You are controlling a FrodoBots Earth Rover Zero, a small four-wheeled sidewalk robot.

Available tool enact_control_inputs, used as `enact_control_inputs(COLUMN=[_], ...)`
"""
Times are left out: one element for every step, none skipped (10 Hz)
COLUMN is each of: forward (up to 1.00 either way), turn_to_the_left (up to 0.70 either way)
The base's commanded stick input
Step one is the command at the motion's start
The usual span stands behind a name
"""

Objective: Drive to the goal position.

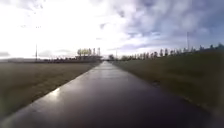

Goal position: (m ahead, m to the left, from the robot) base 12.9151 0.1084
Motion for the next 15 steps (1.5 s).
enact_control_inputs(forward=[1.00,1.00,1.00,1.00,1.00,1.00,1.00,1.00,1.00,1.00,1.00,1.00,1.00,1.00,1.00], turn_to_the_left=[0.00,0.00,0.00,0.00,0.00,0.00,0.00,0.00,0.00,0.00,0.00,0.00,0.00,0.00,0.00])
